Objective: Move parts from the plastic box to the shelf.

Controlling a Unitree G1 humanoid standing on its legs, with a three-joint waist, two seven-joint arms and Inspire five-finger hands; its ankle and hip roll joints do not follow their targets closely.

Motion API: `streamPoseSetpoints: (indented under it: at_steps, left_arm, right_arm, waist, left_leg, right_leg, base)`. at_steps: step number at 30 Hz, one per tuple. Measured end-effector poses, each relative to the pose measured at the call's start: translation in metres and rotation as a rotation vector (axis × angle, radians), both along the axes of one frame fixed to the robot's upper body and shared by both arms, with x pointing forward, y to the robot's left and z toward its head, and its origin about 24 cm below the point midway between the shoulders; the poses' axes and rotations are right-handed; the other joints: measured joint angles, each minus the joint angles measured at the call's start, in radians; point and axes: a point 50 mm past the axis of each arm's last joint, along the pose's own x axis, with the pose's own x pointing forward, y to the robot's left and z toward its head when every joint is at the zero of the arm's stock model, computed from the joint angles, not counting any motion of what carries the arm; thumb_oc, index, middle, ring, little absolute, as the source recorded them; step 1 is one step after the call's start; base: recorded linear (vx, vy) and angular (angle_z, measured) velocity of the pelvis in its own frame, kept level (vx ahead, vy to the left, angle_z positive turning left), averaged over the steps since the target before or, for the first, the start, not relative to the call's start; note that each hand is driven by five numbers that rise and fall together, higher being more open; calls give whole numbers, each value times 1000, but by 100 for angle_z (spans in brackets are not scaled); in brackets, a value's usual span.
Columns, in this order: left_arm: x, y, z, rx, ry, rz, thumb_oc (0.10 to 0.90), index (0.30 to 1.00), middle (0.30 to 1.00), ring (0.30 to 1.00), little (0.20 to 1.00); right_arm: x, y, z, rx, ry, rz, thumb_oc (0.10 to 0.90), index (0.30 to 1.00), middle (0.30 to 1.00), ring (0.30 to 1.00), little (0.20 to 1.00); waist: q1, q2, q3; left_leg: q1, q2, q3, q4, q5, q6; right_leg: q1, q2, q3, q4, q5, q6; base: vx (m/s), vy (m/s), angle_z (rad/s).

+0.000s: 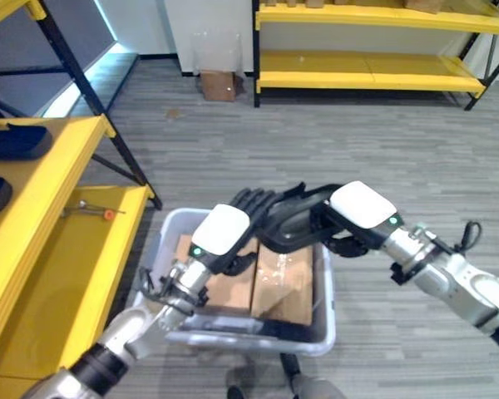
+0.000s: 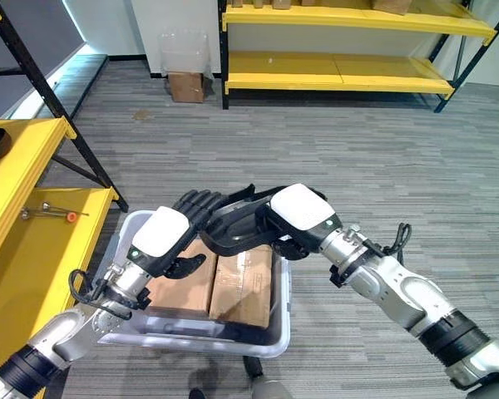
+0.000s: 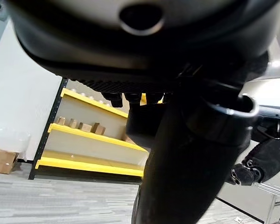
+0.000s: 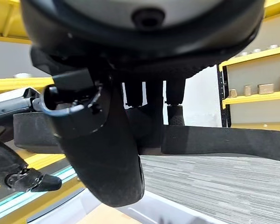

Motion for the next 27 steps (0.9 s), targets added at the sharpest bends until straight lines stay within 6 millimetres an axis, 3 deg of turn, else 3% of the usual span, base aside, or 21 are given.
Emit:
streamPoseSetpoints:
  at_steps: [4,14,20,27]
  left_arm:
    - [1,-3,2,28,-23,-15,900,1000,1000,1000,1000]
    - [1,-7,1,37,-22,-32,900,1000,1000,1000,1000]
    - [2,-7,2,43,-29,-32,900,1000,1000,1000,1000]
    - [4,-8,5,43,-38,-31,900,1000,1000,1000,1000]
  right_arm:
    - [-1,5,-4,13,13,14,400,300,300,300,300]
    - [-2,10,-10,18,35,31,400,300,300,300,300]
    - [4,16,4,8,5,52,400,300,300,300,300]
    - [5,18,4,22,29,55,400,300,300,300,300]
  waist:
    - [3,-11,-7]
    - [4,-12,-7]
    - [4,-12,-7]
    - [10,-12,-7]
  left_leg:
    - [0,0,0,0,0,0]
    - [-2,0,-2,0,0,0]
    - [-3,0,-1,0,0,0]
    - [-6,0,-2,0,1,0]
  right_leg:
    - [0,-1,-1,0,0,0]
    - [-1,-1,-1,0,0,0]
    - [-2,0,-1,0,0,0]
    - [-5,0,-1,0,0,0]
  base:
    - [0,0,0]
    - [0,0,0]
    - [0,0,0]
    - [0,0,0]
